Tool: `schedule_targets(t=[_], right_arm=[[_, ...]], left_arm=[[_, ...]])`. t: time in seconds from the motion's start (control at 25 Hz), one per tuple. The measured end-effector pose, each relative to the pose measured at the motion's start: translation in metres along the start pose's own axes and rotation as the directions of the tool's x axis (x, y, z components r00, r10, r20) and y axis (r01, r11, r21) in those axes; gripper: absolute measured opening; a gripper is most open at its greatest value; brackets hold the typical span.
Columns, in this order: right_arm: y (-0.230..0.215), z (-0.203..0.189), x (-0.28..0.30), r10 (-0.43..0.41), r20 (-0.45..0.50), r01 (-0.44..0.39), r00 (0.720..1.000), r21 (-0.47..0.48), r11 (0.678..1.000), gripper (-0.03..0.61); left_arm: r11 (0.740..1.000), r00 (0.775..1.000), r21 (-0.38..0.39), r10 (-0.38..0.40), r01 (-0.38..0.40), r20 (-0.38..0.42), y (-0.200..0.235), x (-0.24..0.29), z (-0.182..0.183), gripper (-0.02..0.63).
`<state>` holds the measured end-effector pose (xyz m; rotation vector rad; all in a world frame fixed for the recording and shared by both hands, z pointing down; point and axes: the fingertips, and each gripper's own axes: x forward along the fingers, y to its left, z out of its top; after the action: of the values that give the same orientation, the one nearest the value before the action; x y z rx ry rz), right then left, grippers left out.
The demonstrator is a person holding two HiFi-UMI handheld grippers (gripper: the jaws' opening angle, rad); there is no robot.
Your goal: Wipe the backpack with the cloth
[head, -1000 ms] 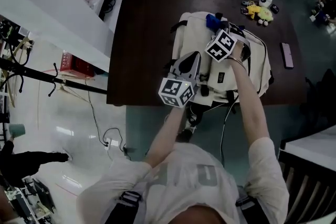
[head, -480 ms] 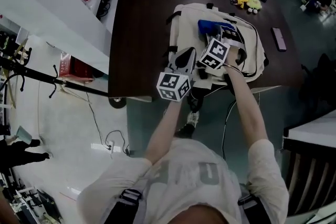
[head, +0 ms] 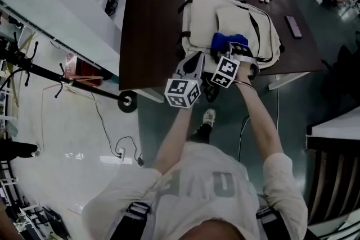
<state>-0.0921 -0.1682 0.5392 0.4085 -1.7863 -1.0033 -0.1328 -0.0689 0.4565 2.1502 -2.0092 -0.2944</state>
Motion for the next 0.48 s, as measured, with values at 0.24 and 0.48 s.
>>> schedule_targets(t=[0.24, 0.48], right_arm=[[0.037, 0.002, -0.019, 0.029, -0.011, -0.029, 1.0, 0.004, 1.0, 0.041], [0.058, 0.009, -0.035, 0.047, -0.009, -0.047, 0.999, -0.019, 0.999, 0.041]], left_arm=[[1.0, 1.0, 0.011, -0.022, 0.022, -0.02, -0.017, -0.028, -0.012, 0.005], [1.0, 0.999, 0.001, -0.026, 0.026, -0.021, -0.022, -0.036, -0.015, 0.005]])
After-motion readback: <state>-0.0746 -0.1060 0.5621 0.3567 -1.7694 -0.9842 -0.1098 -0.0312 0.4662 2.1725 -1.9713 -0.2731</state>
